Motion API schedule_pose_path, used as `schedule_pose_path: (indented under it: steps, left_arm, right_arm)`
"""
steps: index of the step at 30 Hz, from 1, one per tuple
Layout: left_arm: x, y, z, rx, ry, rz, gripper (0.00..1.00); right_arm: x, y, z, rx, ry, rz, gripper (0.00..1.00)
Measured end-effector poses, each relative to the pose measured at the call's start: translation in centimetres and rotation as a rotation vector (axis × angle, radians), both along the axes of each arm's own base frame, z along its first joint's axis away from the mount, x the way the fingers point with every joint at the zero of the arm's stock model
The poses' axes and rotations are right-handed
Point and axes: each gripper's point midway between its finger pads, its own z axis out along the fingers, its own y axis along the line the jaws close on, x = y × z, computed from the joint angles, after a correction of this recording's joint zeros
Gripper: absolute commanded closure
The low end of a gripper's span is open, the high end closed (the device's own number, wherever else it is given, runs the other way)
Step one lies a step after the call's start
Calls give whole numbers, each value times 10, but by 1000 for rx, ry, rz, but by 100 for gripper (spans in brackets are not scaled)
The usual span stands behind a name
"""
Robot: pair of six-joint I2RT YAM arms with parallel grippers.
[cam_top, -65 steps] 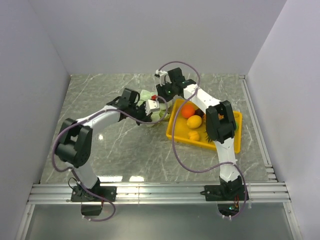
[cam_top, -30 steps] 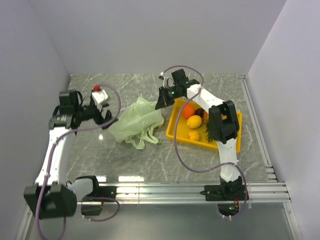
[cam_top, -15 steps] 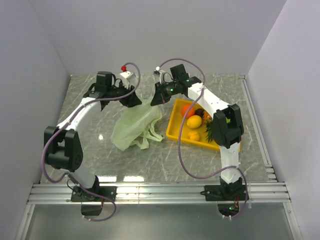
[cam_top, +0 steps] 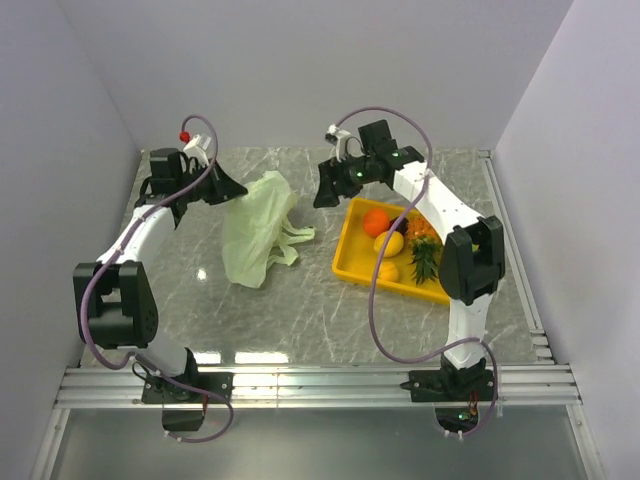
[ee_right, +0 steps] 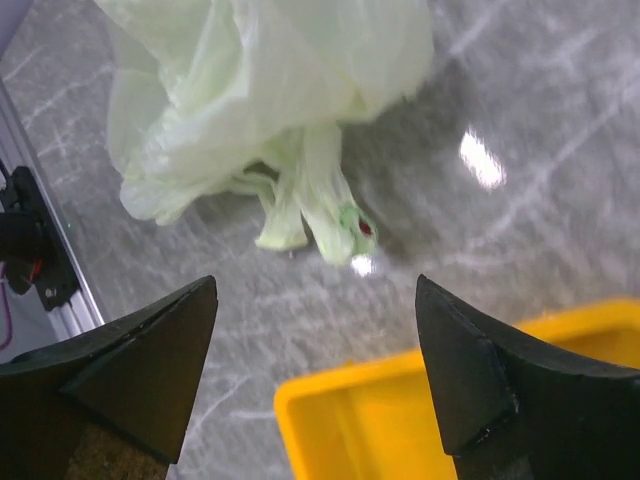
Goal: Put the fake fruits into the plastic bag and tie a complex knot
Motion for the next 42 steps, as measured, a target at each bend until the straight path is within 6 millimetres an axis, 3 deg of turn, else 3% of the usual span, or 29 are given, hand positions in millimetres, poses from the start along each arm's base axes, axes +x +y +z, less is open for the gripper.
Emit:
schedule_pose_path:
  steps: [4, 7, 12, 15, 20, 25, 26, 27, 29, 32, 38, 42]
  left_arm:
    - [-5, -3, -8, -54, 53, 24, 100]
    - [-7, -2, -14, -79, 81, 40, 100]
    - [-7, 7, -16, -106, 104, 67, 100]
    - [-4, 11, -14, -114, 100, 80, 100]
    - [0, 19, -17, -128, 114, 103, 100]
    - [3, 26, -18, -142, 124, 126, 100]
    - [4, 28, -17, -148, 123, 130, 100]
    - [5, 29, -16, -152, 120, 133, 100]
    - [6, 33, -15, -154, 115, 140, 100]
    - [7, 39, -13, -162, 105, 146, 100]
    - [7, 64, -20, -129, 111, 195, 100]
    - [5, 114, -38, 17, 122, 312, 100]
  right_arm:
    - [-14, -15, -17, -34, 64, -39, 13]
    - [-12, -14, -36, -58, 102, -66, 15]
    - [6, 1, -76, -68, 181, -67, 16]
    - [-2, 7, -101, -78, 248, -47, 16]
    - [-23, 32, -106, -75, 263, 21, 17]
    - [-36, 54, -112, -74, 264, 84, 35]
    - [-37, 55, -116, -77, 269, 90, 47]
    - [-38, 54, -119, -81, 272, 97, 53]
    - [-40, 51, -126, -98, 282, 101, 59]
    - [-40, 43, -130, -123, 280, 106, 100]
    - [-30, 11, -128, -143, 317, 63, 100]
    - [-17, -36, -90, -81, 309, 0, 100]
